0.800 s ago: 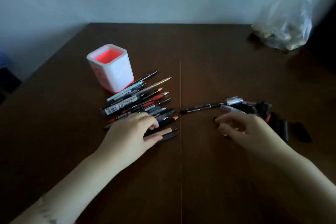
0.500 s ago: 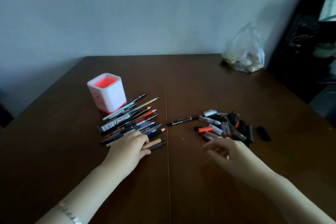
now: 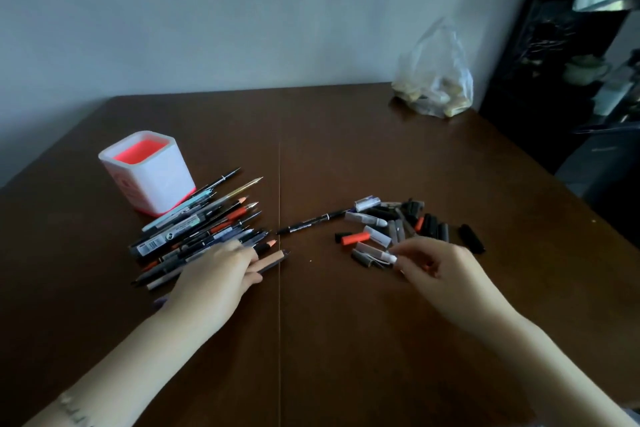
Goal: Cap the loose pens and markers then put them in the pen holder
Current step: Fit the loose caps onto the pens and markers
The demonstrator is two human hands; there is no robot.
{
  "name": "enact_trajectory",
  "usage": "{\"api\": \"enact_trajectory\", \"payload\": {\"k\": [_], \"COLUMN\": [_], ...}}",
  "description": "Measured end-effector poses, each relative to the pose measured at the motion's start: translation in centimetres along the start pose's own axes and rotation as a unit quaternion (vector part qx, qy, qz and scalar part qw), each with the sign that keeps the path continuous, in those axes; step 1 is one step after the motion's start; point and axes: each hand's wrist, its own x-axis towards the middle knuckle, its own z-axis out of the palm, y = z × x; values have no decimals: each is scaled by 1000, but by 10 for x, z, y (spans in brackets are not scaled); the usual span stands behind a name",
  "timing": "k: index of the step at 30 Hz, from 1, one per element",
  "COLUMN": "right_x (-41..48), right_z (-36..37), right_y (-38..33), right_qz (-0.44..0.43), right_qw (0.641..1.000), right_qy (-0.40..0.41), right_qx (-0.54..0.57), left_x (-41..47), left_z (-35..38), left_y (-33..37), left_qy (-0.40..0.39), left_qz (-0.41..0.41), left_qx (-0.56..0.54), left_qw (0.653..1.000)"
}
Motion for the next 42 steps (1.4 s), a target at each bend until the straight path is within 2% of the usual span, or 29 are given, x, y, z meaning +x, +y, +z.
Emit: {"api": "enact_trajectory", "payload": {"k": [4,9,11,16,19,22,24,28,33,42], "right_x": [36,92,106,114,114,114,111,103,100,94], "right_z": [2,21,27,31,28,26,31,37,31,42], "right_y": [5,0,-2,0,-8,-26,-35,-32,-27,-34], "right_qz": [-4,20,40,32,-13,-50,-50,-29,-28,-57], "right_qw": [995,986,980,966,974,997,993,972,974,983], "right_qy": [88,30,-11,-85,-46,51,56,80,78,-34], "right_qx": [-52,-162,-195,-243,-220,-40,87,220,209,174], "left_x": [1,24,35,53,52,51,50,50,49,44], "left_z": [9,8,11,22,24,25,26,27,28,21], "left_y": [-3,19,28,24,15,8,5,4,3,7], "left_qy": [137,258,279,247,217,170,151,137,151,164], "left_qz": [22,-16,-30,-48,-33,-24,-19,-9,15,85], "left_qx": [-52,-232,-280,-333,-363,-426,-439,-439,-436,-411], "left_qw": [989,938,918,909,905,888,886,888,887,893]}}
